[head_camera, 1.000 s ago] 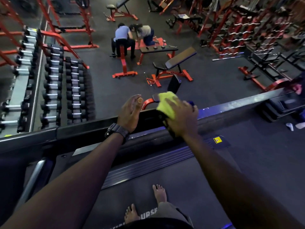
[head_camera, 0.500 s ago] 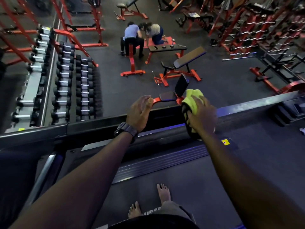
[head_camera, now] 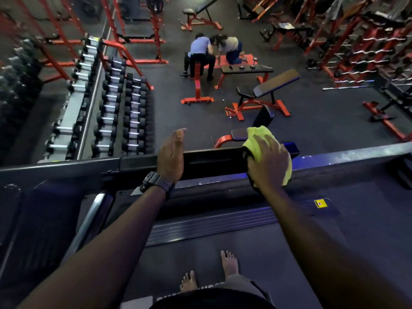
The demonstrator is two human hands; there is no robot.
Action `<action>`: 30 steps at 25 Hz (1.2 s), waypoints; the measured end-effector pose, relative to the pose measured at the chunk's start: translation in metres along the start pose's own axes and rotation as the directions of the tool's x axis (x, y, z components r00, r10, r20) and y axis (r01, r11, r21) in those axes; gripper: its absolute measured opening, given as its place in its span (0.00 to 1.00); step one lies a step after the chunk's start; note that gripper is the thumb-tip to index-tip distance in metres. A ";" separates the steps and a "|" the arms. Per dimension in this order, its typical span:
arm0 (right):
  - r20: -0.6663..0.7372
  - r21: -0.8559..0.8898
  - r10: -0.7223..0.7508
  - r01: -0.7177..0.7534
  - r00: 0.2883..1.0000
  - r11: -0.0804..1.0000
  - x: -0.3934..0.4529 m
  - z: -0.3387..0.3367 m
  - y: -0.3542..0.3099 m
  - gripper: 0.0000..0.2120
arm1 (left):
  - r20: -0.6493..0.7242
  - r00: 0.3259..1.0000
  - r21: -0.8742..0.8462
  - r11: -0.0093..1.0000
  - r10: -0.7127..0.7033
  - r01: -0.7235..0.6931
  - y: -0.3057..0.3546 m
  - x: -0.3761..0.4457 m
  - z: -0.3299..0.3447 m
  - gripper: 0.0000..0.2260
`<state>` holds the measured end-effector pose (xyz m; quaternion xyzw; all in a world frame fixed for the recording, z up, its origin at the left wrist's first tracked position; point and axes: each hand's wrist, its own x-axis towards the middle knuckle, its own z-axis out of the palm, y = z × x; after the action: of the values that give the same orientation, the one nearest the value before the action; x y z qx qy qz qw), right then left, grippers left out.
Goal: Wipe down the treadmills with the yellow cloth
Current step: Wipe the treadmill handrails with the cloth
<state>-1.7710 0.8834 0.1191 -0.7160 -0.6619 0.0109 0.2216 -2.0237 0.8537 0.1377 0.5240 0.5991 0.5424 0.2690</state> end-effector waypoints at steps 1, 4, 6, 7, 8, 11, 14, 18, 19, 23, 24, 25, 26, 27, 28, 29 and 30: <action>0.019 -0.023 0.015 -0.014 1.000 1.000 -0.011 0.008 -0.032 0.28 | -0.005 1.000 0.007 1.000 -0.002 0.002 -0.003 -0.003 -0.008 0.44; 0.125 -0.006 -0.294 0.297 0.948 0.955 -0.060 0.028 -0.122 0.28 | -0.005 1.000 0.022 1.000 -0.001 0.001 -0.008 -0.011 -0.018 0.44; 0.181 0.025 -0.496 0.500 0.849 0.866 -0.050 0.020 -0.109 0.29 | -0.011 0.999 0.011 0.999 -0.035 0.035 -0.005 -0.012 -0.019 0.46; 0.150 0.018 -0.505 0.508 0.850 0.861 -0.035 0.014 -0.086 0.29 | -0.011 0.999 0.005 0.999 -0.048 0.048 -0.003 -0.012 -0.020 0.47; 0.099 -0.004 -0.446 0.448 0.890 0.894 -0.025 0.008 -0.063 0.29 | -0.014 0.999 0.011 0.999 -0.042 0.043 -0.002 -0.014 -0.023 0.47; 0.007 0.014 -0.146 0.146 0.989 0.989 -0.024 0.007 -0.042 0.30 | -0.027 1.000 0.071 0.997 0.006 -0.005 -0.002 -0.023 -0.035 0.45; 0.112 0.007 -0.236 0.236 0.965 0.972 -0.064 0.029 -0.122 0.30 | -0.023 1.000 0.070 0.997 -0.010 0.012 0.003 -0.026 -0.036 0.46; 0.205 0.024 -0.632 0.642 0.747 0.766 -0.046 0.018 -0.104 0.31 | -0.034 0.999 0.053 0.998 -0.032 0.034 0.005 -0.026 -0.037 0.47; 0.162 0.004 -0.582 0.589 0.797 0.808 -0.033 0.009 -0.076 0.30 | -0.029 0.999 0.062 0.998 -0.019 0.021 0.005 -0.026 -0.035 0.48; 0.017 0.016 -0.207 0.206 0.978 0.978 -0.014 -0.001 -0.032 0.30 | 0.088 0.995 0.103 0.994 -0.045 0.036 0.022 -0.025 0.003 0.38; 0.044 -0.011 -0.230 0.231 0.972 0.973 -0.023 0.003 -0.047 0.28 | 0.146 0.988 0.085 0.995 -0.056 0.044 0.026 -0.024 0.022 0.32; 0.062 -0.001 -0.307 0.308 0.950 0.951 -0.031 0.009 -0.058 0.27 | 0.193 0.980 0.054 0.998 -0.047 0.037 0.031 -0.026 0.040 0.28; 0.073 0.028 -0.414 0.413 0.907 0.910 -0.033 0.010 -0.057 0.26 | 0.214 0.976 0.030 0.999 -0.032 0.026 0.035 -0.027 0.056 0.28; 0.106 0.052 -0.506 0.503 0.856 0.863 -0.027 0.004 -0.045 0.26 | 0.219 0.975 0.022 0.999 -0.029 0.025 0.037 -0.028 0.069 0.29; 0.119 0.056 -0.538 0.535 0.835 0.843 -0.016 -0.006 -0.022 0.27 | 0.223 0.974 0.014 1.000 -0.031 0.028 0.038 -0.030 0.078 0.29; 0.092 0.053 -0.500 0.497 0.861 0.866 -0.002 -0.013 0.007 0.28 | 0.226 0.974 0.025 0.999 -0.029 0.024 0.038 -0.032 0.083 0.29; 0.037 0.048 -0.382 0.380 0.923 0.924 0.009 -0.018 0.033 0.28 | 0.230 0.973 0.056 0.998 -0.026 0.013 0.036 -0.033 0.086 0.28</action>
<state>-1.7330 0.8853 0.1268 -0.5687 -0.7930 -0.0028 0.2184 -1.9248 0.8501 0.1400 0.5845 0.5833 0.4590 0.3278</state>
